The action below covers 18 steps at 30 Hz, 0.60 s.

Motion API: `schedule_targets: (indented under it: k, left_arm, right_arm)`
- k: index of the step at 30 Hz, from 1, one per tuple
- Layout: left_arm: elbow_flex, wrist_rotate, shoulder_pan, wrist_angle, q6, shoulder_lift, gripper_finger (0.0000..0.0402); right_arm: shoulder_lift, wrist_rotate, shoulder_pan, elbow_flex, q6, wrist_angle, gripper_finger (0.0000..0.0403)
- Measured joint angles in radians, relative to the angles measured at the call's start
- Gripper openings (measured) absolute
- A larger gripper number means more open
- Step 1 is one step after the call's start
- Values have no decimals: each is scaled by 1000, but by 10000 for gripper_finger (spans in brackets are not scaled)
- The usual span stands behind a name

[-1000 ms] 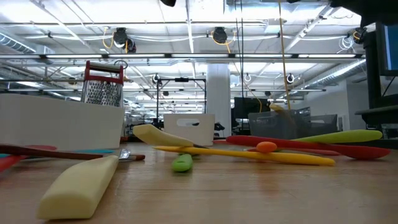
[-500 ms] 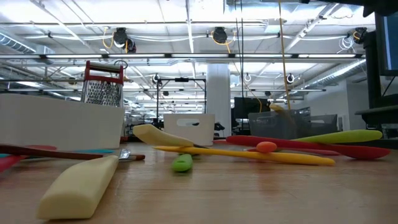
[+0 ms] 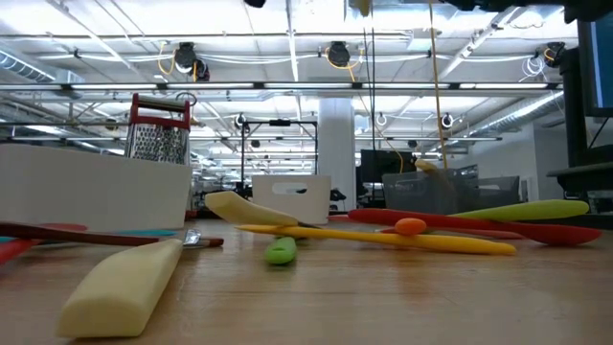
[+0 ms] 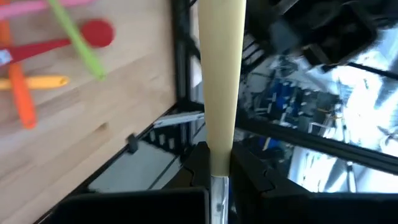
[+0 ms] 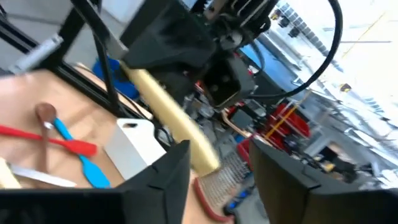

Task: Pick & Place Kitchen Items
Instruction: Put the yellow table knife into the black bin

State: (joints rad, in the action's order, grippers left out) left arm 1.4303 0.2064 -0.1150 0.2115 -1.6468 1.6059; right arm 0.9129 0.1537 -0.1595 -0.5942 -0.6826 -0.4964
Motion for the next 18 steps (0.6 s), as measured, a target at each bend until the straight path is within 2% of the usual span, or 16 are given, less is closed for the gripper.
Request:
schedule_targets:
  k: [8,18]
  left_arm:
    - [3,37,0,-54,-40,44,19]
    - [0,47,0,7,-40,63,19]
  right_arm:
    - [77,178,-103,-41,-153,16,213]
    - [173,295,-186,-95,-170,181,220]
